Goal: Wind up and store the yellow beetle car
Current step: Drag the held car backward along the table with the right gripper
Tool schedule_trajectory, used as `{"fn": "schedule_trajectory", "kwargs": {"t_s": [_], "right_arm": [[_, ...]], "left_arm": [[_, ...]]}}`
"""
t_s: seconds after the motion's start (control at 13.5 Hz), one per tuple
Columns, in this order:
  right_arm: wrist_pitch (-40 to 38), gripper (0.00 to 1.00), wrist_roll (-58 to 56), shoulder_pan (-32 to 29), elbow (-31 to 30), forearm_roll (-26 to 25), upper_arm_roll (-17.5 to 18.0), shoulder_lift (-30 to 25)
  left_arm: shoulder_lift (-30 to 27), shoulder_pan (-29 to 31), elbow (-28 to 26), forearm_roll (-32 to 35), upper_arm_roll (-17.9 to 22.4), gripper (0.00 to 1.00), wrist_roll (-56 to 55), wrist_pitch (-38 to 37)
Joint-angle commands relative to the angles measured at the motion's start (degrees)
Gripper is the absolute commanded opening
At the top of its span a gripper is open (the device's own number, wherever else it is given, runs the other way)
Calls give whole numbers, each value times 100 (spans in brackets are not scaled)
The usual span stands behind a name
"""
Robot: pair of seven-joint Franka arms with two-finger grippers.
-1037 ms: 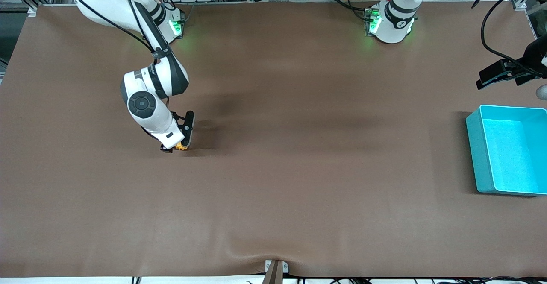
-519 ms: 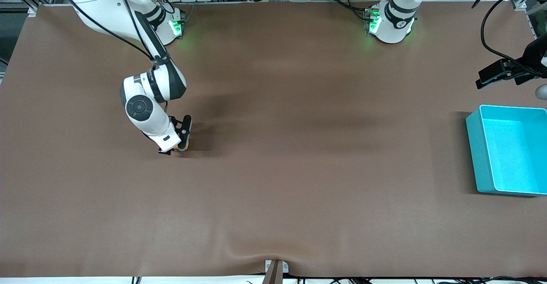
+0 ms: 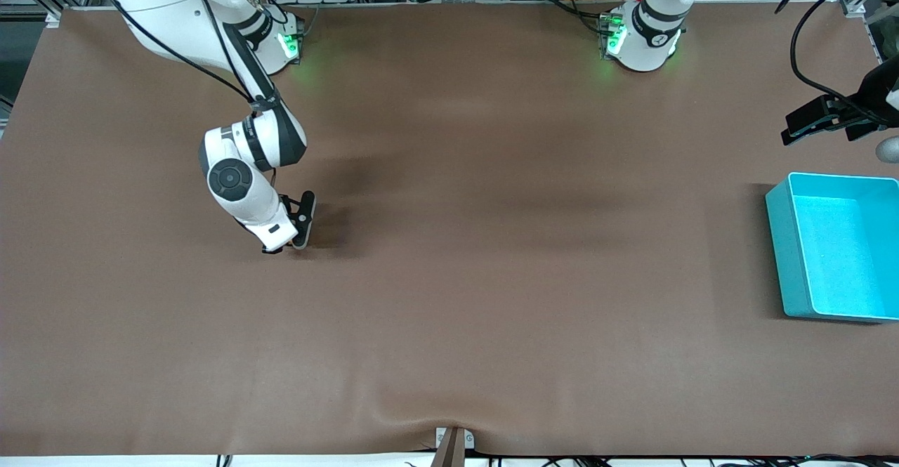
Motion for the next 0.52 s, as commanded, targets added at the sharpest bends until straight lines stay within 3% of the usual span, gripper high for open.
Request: {"fn": "schedule_trajectory", "kwargs": {"t_s": [0.0, 0.44], "right_arm": [[24, 25, -172, -236, -20, -89, 72, 74], [59, 24, -646, -649, -20, -142, 72, 144]], "left_arm": [[-79, 30, -15, -88, -5, 100, 98, -72], [-79, 39, -15, -79, -5, 100, 98, -125]]}}
